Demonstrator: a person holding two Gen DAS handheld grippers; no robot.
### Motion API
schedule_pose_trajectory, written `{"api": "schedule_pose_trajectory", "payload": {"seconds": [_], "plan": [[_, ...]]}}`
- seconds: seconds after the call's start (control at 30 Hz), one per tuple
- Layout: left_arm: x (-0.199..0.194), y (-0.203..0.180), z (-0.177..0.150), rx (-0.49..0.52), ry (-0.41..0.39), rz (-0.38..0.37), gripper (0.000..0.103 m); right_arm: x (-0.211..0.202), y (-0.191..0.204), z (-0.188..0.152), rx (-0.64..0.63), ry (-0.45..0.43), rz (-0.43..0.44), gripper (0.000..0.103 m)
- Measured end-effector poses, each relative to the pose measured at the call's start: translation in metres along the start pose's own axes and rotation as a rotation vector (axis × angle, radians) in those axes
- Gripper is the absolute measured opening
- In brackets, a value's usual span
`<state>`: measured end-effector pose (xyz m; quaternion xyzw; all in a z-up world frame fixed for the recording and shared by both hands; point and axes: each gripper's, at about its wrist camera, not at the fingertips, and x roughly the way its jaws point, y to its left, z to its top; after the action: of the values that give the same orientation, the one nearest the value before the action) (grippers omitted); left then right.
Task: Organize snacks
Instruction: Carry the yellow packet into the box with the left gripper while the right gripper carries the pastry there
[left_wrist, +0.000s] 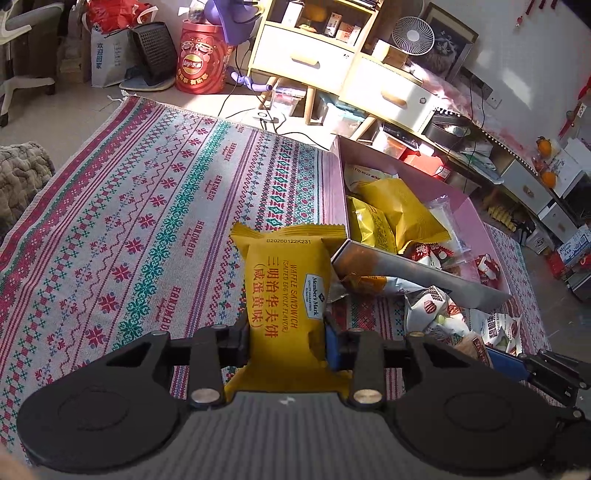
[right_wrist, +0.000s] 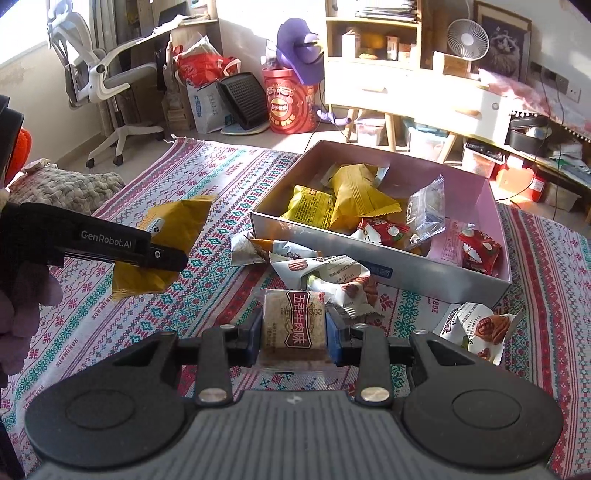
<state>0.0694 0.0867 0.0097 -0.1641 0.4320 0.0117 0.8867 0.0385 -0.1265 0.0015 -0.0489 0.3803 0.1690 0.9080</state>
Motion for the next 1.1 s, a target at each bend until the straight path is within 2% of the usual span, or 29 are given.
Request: {"api": "schedule_pose_trajectory", "payload": {"seconds": [0.23,0.53,0.8,0.97,1.1], "plan": [[-0.004,-0.007,0.013,-0.02,-0.023,-0.037,0.043,-0.009,-0.018,0.016,0.056,-0.054,-0.009,0.032],[0.003,-0.031,0.043,-0.032,-0.086,-0.093,0.043,-0.003,-0.063,0.033,0.191,-0.094,-0.073,0.032],[0.044,-0.063,0.073,0.048,-0.108,-0.125,0.043,0.021,-0.102,0.052,0.291,-0.102,-0.118,0.032],[0.074,-0.076,0.082,0.103,-0.108,-0.121,0.043,0.043,-0.124,0.062,0.342,-0.091,-0.154,0.032],[0.095,-0.08,0.087,0.124,-0.072,-0.115,0.043,0.058,-0.135,0.063,0.351,-0.073,-0.196,0.032]]}}
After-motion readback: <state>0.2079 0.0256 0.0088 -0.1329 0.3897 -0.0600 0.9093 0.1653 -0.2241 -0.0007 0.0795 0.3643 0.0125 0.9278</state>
